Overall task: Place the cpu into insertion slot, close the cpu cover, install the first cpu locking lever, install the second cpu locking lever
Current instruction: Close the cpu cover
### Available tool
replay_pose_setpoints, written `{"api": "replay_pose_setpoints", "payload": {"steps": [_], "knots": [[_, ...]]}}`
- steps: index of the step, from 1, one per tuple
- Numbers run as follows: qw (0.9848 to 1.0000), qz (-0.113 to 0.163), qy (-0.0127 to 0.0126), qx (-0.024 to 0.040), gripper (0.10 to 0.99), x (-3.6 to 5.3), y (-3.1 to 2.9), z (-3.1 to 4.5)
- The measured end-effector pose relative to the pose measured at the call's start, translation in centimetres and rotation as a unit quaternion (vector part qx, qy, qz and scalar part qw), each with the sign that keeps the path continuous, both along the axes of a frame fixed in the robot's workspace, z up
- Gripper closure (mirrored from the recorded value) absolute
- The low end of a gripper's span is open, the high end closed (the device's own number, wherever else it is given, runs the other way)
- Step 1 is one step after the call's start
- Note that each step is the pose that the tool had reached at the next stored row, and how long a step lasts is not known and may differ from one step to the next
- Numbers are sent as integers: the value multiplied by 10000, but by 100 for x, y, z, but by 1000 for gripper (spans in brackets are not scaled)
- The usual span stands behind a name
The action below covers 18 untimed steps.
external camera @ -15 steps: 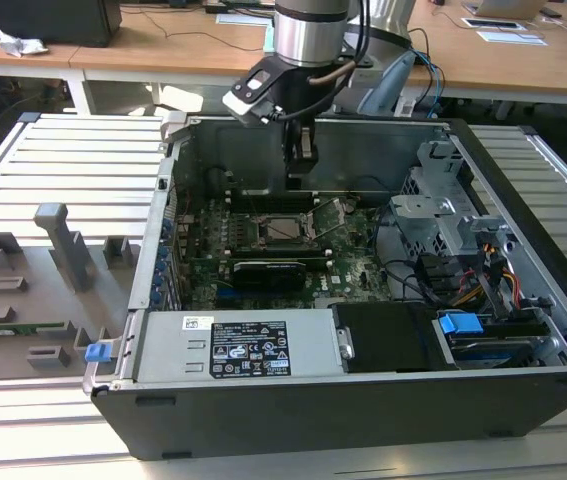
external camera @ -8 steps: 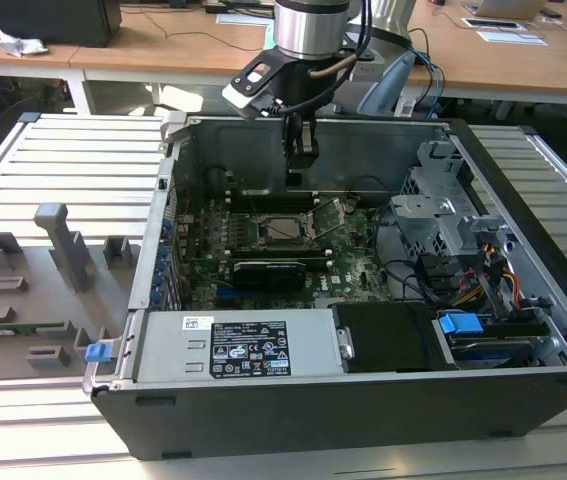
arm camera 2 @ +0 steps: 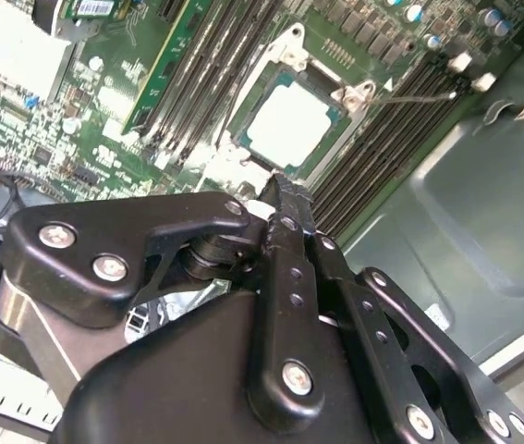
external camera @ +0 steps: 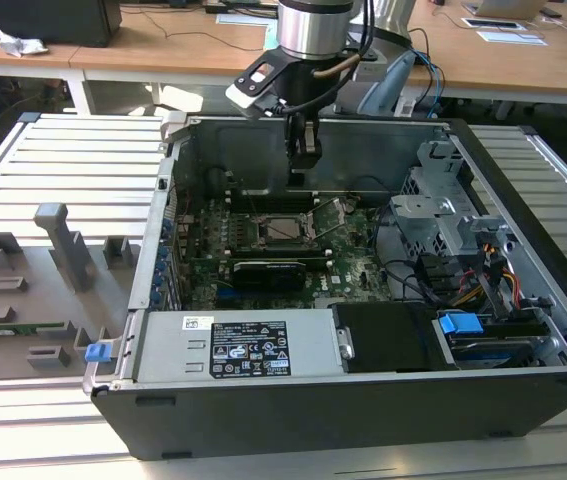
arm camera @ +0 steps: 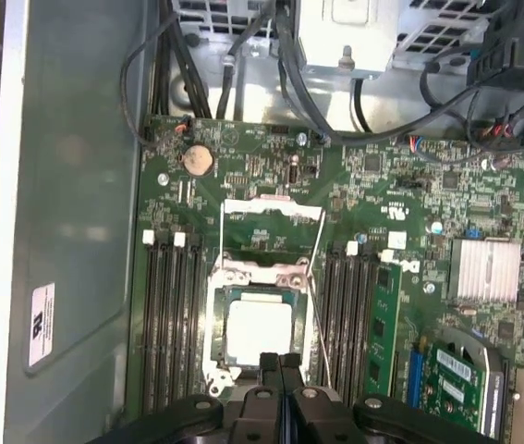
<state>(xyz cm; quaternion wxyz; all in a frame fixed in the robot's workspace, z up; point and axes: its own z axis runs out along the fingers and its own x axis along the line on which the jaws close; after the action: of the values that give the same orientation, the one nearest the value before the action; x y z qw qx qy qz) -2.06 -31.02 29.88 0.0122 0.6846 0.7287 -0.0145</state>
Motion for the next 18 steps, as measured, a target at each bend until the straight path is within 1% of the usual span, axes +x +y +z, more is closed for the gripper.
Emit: {"api": "replay_pose_setpoints", "payload": {"steps": [1,3,4,7,8,9,10,12,14,15,17,18], "knots": [[10000,0,5,-1,980,122,1,0],[10000,0,13,-2,980,285,1,0],[10000,0,16,-1,980,386,3,-1],[10000,-1,19,-7,980,529,4,0],[10000,0,19,-9,980,562,4,0],[10000,0,21,-13,980,652,5,0],[10000,-1,22,-16,980,719,6,0],[10000,-1,24,-24,980,885,6,0],[10000,-1,26,-34,980,973,7,-1],[10000,0,27,-38,980,997,7,-1],[10000,0,29,-39,980,1024,7,-6],[10000,0,32,-40,980,1033,7,-40]]}}
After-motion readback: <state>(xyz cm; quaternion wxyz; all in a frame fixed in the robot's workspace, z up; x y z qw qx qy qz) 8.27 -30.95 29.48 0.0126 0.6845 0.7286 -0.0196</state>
